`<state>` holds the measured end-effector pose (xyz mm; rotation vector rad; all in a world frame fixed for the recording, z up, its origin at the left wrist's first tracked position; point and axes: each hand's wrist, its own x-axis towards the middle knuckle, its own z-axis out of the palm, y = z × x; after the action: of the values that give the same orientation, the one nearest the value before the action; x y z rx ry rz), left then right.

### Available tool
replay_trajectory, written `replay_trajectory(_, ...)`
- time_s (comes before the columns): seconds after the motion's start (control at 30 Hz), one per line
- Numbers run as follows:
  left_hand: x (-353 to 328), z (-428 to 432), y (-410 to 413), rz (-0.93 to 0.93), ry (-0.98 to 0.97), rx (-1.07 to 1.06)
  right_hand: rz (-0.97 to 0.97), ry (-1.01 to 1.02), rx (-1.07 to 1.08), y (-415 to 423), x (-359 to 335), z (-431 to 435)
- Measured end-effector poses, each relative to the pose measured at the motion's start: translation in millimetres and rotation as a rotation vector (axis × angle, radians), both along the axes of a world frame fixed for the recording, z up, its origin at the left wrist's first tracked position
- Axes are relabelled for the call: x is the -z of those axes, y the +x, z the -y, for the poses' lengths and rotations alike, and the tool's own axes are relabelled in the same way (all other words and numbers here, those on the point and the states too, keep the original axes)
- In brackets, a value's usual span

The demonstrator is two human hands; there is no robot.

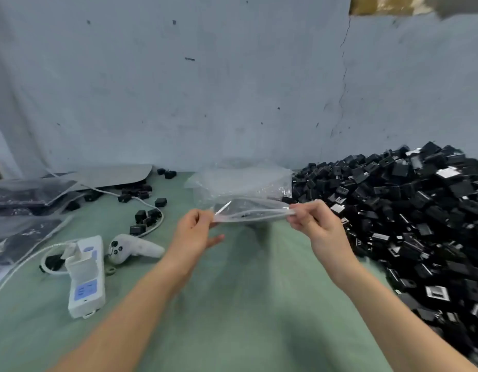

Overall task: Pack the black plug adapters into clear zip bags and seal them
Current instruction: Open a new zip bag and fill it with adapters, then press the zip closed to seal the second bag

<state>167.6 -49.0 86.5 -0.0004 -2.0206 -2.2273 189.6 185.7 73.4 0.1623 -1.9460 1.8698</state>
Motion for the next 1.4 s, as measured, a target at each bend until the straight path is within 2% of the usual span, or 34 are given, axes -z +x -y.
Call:
replay_trajectory(0.07,47.6,8.5,31.8,0.152,0.04,-0.001,0.073,0.142,-0.006,32.0,41.7,-0.4)
replay_trajectory(0.17,89.9,19.4,65.7,0.337,0.015,0.019,0.111,0.464,0.014,68.7,80.4,-5.0)
replay_trajectory(0.3,93.0,31.0,77.4,0.338,-0.176,0.081,0.163,0.784,0.002,85.6,81.7,-12.9)
replay_trajectory(0.43,89.8,31.8,80.3,0.34,-0.216,0.083,0.139,0.869,0.146,99.2,70.9,2.2)
replay_trajectory(0.47,90.5,31.6,81.3,0.341,-0.22,0.07,0.13,0.796,0.192,103.9,67.9,12.0)
replay_trajectory(0.5,91.1,31.2,82.2,0.342,-0.219,0.058,0.158,0.606,0.2,108.9,63.9,25.2)
replay_trajectory(0.53,90.8,30.4,82.4,0.343,-0.218,0.049,0.244,0.293,0.149,113.6,61.2,40.7)
replay_trajectory(0.6,89.4,28.7,81.6,0.346,-0.226,0.035,0.557,-0.35,-0.103,120.6,57.6,76.2)
replay_trajectory(0.63,89.0,28.0,81.7,0.346,-0.23,0.029,0.73,-0.558,-0.225,121.3,56.0,91.1)
replay_trajectory(0.67,88.7,27.9,81.8,0.345,-0.228,0.024,0.859,-0.705,-0.302,120.1,55.7,101.5)
replay_trajectory(0.73,89.0,29.1,83.3,0.347,-0.222,0.026,0.956,-0.914,-0.333,111.2,51.1,111.0)
replay_trajectory(0.8,90.1,30.8,85.3,0.357,-0.227,0.038,0.947,-0.991,-0.315,98.2,43.0,114.9)
replay_trajectory(0.93,91.7,32.3,88.0,0.338,-0.259,0.027,0.927,-1.007,-0.22,82.0,46.1,130.2)
replay_trajectory(1.13,88.1,30.7,88.6,0.361,-0.172,-0.017,0.853,-0.892,-0.103,83.7,64.7,148.4)
replay_trajectory(1.4,90.5,34.5,85.3,0.367,-0.166,0.018,0.853,-0.861,-0.188,80.9,64.7,145.6)
